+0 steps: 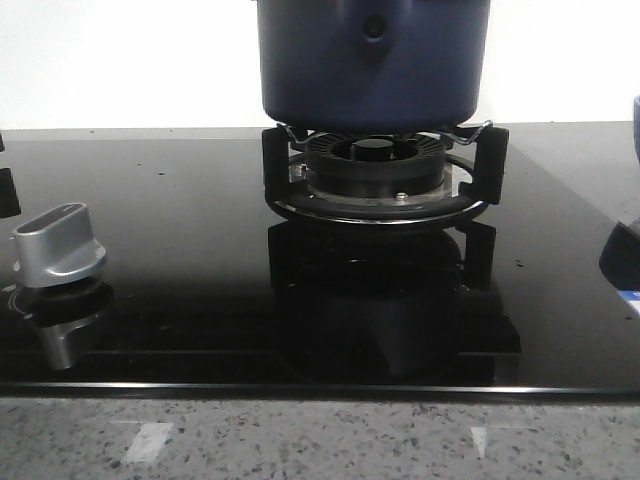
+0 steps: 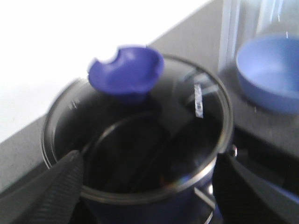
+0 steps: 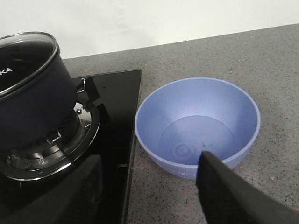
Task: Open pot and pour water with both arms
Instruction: 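Lower the left gripper and grasp the blue silicone lid handle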
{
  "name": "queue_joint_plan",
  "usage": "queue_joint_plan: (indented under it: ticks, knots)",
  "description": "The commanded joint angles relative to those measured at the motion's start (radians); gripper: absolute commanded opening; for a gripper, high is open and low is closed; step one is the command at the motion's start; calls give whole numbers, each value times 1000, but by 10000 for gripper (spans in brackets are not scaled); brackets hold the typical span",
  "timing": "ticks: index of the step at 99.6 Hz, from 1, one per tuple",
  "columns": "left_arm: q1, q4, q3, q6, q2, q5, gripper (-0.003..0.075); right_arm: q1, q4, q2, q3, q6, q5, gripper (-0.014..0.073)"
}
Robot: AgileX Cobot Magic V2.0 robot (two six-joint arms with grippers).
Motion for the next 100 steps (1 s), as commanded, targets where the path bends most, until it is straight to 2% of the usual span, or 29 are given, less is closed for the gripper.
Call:
queue_joint_plan:
  ticks: [1,15,24,44,61,75,81,88,100]
  knots:
    - [-3,-84,-39,8,-31,-121,494,1,-9,16,-36,-8,-77,402]
    - [-3,-152,-39,94,-27,-111,494,1,-9,16,-36,-8,-70,402]
    - [-3,-286,-49,172,-27,-110,494,1,-7,16,-36,-8,-68,402]
    - [-3,-718,-105,608,-27,-57,494,1,-3,16,-36,-8,-68,402]
    - [3,-895,-141,825,-25,88,494,1,-3,16,-36,-8,-45,402]
    - [101,-1152,-141,1015,-16,307,494,1,-3,16,-36,-8,-25,402]
    - [167,-1244,-141,1061,-7,353,494,1,-3,16,-36,-8,-23,402]
    - [233,-1295,-141,1088,-6,368,494,1,-3,16,-36,-8,-19,402]
    - [306,-1292,-141,1102,2,386,495,1,-3,16,-36,-8,0,402]
